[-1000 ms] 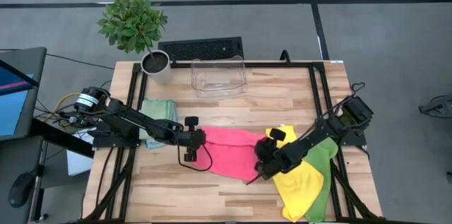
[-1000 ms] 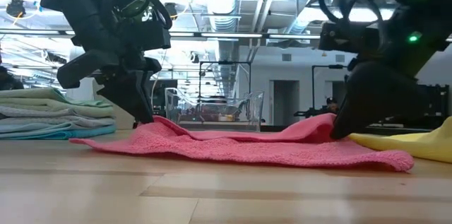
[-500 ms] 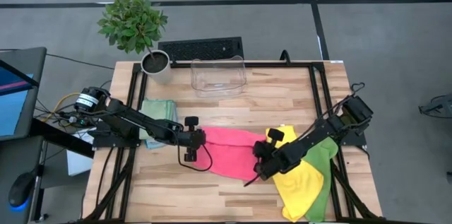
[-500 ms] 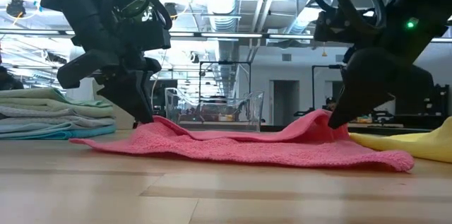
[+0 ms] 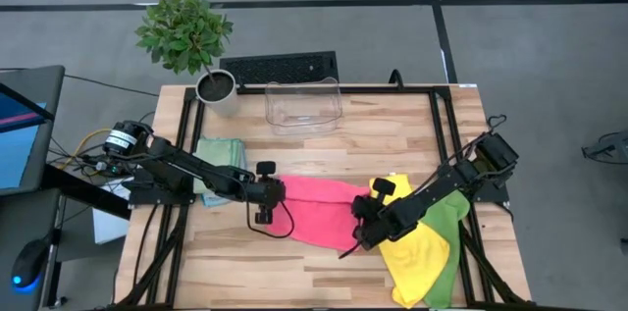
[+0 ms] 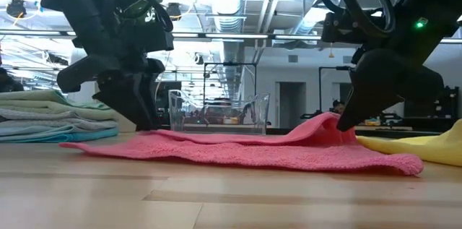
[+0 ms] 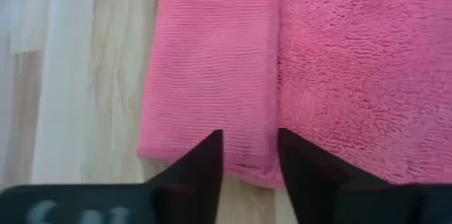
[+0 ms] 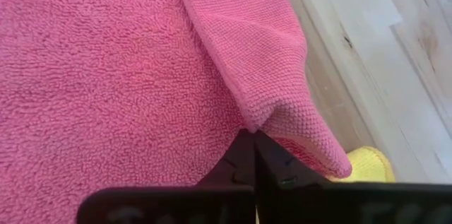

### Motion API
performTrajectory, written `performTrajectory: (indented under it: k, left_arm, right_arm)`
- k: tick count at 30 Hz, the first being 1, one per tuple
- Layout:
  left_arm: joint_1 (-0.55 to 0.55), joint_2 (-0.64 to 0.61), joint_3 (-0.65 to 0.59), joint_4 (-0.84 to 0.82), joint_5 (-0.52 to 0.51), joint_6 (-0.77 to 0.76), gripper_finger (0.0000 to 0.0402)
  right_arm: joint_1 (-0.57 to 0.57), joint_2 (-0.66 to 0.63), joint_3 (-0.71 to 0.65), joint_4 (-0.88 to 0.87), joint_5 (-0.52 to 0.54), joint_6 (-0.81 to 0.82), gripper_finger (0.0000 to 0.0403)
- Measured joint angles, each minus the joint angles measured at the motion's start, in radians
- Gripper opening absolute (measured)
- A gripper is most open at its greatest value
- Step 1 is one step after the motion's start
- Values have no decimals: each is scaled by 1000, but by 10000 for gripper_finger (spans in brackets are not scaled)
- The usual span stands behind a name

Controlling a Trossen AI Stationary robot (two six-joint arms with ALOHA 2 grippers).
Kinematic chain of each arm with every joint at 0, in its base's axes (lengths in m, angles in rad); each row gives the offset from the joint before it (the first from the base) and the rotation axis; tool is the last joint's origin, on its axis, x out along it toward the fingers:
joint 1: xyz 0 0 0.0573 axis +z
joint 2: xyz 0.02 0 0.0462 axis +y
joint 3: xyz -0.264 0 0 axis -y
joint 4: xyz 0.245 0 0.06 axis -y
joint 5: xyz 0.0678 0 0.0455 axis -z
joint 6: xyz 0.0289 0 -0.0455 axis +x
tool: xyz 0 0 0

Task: Fold microfiber towels
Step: Fold the pink microfiber cloth

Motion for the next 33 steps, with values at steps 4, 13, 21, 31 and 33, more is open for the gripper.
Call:
performTrajectory:
  k: [4, 13, 21, 31, 33]
  left_arm:
    - [1, 0, 0, -10, -27, -1, 159]
    - [-7, 1, 0, -15, 0, -3, 128]
    - [-19, 95, 5, 23, 4, 26, 135]
    - [-19, 113, 57, -65, -58, 38, 106]
    - [-18, 114, 64, -79, -57, 40, 97]
  right_arm:
    - [0, 0, 0, 0, 0, -2, 11]
    - [0, 0, 0, 0, -2, -1, 16]
    - [0, 0, 1, -2, -2, 3, 14]
    - [0, 0, 1, -16, -21, 2, 10]
    - [0, 0, 1, -16, -22, 3, 16]
